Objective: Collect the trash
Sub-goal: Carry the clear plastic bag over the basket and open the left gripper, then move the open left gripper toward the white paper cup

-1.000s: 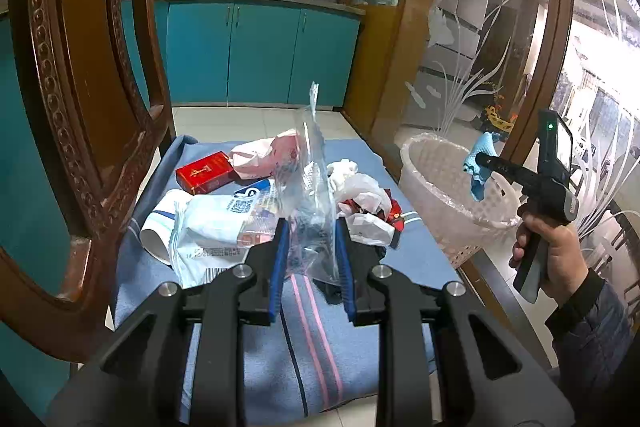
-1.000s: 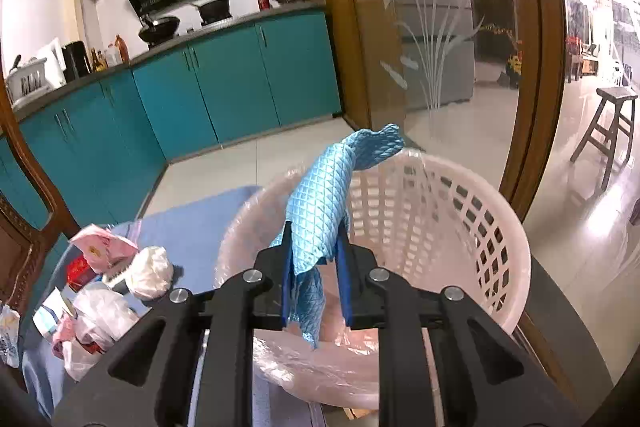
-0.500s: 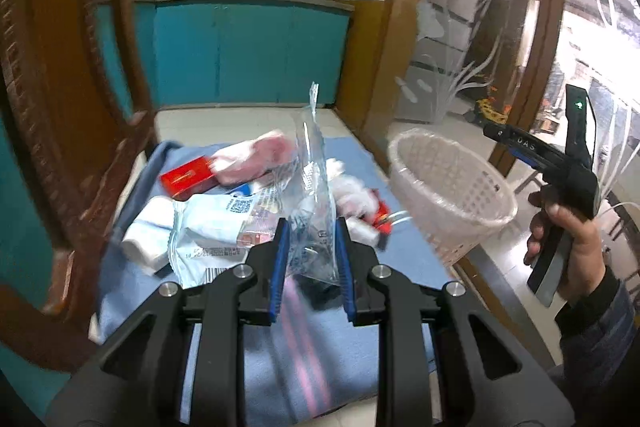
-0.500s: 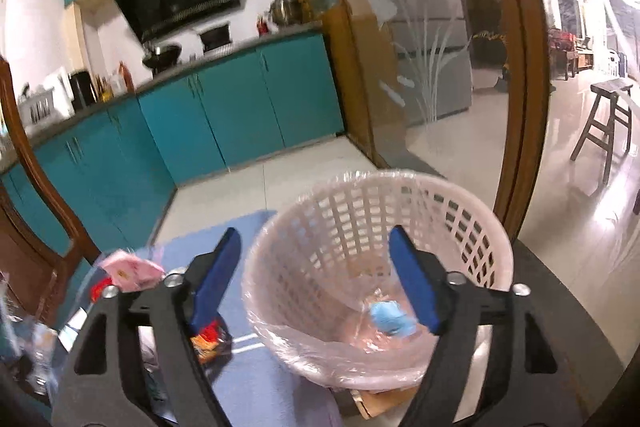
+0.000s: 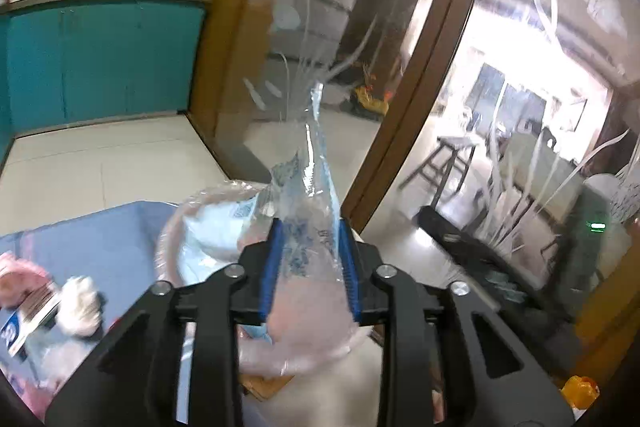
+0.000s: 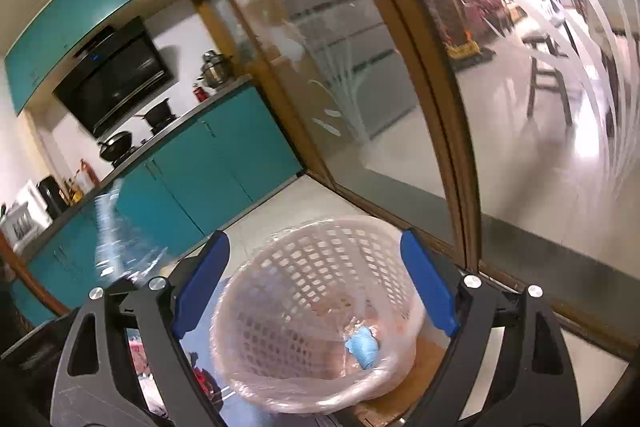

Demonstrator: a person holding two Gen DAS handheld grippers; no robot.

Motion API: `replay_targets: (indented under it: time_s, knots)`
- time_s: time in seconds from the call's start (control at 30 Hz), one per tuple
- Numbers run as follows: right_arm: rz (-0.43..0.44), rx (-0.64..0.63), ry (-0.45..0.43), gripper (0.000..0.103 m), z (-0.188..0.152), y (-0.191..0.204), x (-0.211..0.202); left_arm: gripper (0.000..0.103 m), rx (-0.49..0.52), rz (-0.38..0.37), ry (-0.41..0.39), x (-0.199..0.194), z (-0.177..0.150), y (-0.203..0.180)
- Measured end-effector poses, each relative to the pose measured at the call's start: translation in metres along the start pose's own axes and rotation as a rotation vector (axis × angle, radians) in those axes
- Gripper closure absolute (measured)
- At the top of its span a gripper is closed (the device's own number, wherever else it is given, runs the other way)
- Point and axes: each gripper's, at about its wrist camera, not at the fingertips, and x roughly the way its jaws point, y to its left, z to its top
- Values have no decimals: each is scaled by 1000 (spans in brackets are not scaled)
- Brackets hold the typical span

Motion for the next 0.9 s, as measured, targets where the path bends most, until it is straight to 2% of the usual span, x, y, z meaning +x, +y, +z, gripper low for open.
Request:
replay_targets:
  time_s: [0.03, 0.07, 0.1, 0.17, 0.23, 0.3, 0.37, 0.43, 0.47, 0.57, 0.67, 0.73, 0.9]
  knots:
    - [-4, 2, -5, 17, 2, -2, 0, 59, -20, -10, 10, 9, 0, 4]
    - [-3, 3, -7, 17, 4, -3, 0, 32, -44, -16, 25, 17, -1, 9]
    - [2, 0, -7, 17, 4, -3, 0, 13, -63, 5, 30, 23, -1, 15]
    - [13, -8, -8, 17, 5, -1, 0, 11, -109, 76, -8, 15, -4, 30]
    - [28, -15, -7, 17, 2, 1, -4, 11, -156, 76, -14, -4, -7, 43]
    - [51, -37, 7, 17, -1, 9, -6, 10, -167, 110, -21, -34, -12, 51]
    - [80, -82, 33, 17, -9, 26, -5, 6, -128, 199, -48, -78, -18, 56]
    - [108, -134, 71, 17, -19, 45, -6, 3, -62, 359, -82, -129, -35, 58]
    - [131, -159, 97, 17, -27, 58, -7, 3, -48, 412, -89, -144, -43, 60]
    - [213, -224, 207, 17, -53, 92, -12, 3, -69, 572, -76, -203, -83, 80]
    - [324, -391, 359, 17, -105, 145, -29, 3, -143, 624, -49, -238, -121, 99]
    - [360, -478, 416, 17, -135, 170, -46, 3, -175, 649, -10, -246, -148, 112]
    - [361, -535, 486, 17, -184, 187, -80, 3, -190, 637, 73, -243, -188, 132]
